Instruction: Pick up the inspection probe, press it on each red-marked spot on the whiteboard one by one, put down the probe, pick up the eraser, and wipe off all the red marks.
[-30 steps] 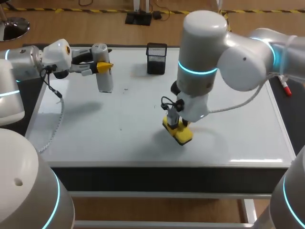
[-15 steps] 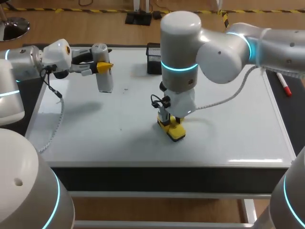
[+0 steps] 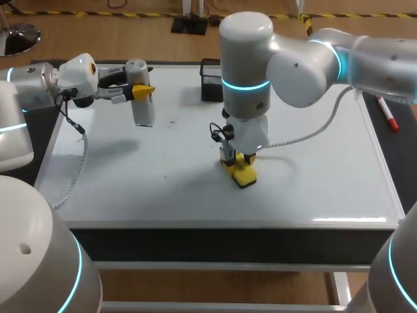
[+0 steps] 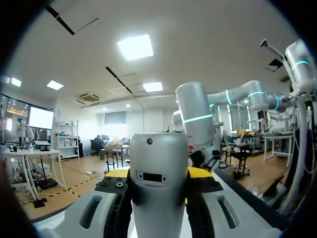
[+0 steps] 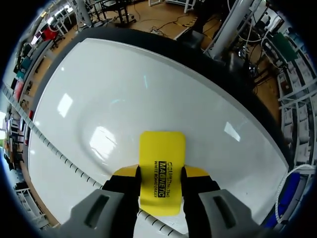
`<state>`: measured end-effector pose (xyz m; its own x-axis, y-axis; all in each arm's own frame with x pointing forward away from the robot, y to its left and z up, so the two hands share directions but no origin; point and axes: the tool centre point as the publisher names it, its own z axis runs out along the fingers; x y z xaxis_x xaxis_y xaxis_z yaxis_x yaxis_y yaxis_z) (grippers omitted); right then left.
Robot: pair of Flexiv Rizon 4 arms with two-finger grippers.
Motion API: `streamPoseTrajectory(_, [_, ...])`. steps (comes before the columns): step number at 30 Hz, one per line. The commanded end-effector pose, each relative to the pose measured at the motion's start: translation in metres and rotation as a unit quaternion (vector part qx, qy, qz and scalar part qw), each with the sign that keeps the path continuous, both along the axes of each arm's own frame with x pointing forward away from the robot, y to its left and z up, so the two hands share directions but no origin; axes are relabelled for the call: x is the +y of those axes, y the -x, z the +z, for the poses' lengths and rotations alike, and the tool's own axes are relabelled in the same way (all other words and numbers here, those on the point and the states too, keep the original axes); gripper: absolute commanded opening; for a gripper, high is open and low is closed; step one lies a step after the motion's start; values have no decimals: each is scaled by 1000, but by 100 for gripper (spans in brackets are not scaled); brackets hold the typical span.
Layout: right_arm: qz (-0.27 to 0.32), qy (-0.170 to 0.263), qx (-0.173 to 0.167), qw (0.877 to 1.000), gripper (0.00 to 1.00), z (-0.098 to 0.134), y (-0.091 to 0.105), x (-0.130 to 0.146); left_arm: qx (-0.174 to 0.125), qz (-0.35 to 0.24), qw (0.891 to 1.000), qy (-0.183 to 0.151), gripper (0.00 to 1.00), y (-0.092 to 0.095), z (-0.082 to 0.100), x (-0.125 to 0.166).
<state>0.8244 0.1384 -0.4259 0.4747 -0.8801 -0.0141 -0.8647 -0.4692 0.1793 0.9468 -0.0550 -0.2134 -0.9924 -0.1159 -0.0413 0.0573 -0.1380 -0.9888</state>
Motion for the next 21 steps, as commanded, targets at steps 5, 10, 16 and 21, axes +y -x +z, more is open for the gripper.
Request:
streamPoseTrajectory(5, [-17,-2,-5,1000,0,-9,-16,-33,-1,-1,1000,1,0,-1,0,0])
streamPoseTrajectory(10, [-31,2,-8,999,0,-9,-28,-46,-1,-1,1000,1,0,-1,0,0])
streamPoseTrajectory(16, [-39,0,-12,999,0,-3,-36,-53,-1,-1,1000,1,0,-1,0,0])
streamPoseTrajectory(21, [-51,-7,19,998,0,26,-49,-70,-1,-1,1000,1,0,-1,0,0])
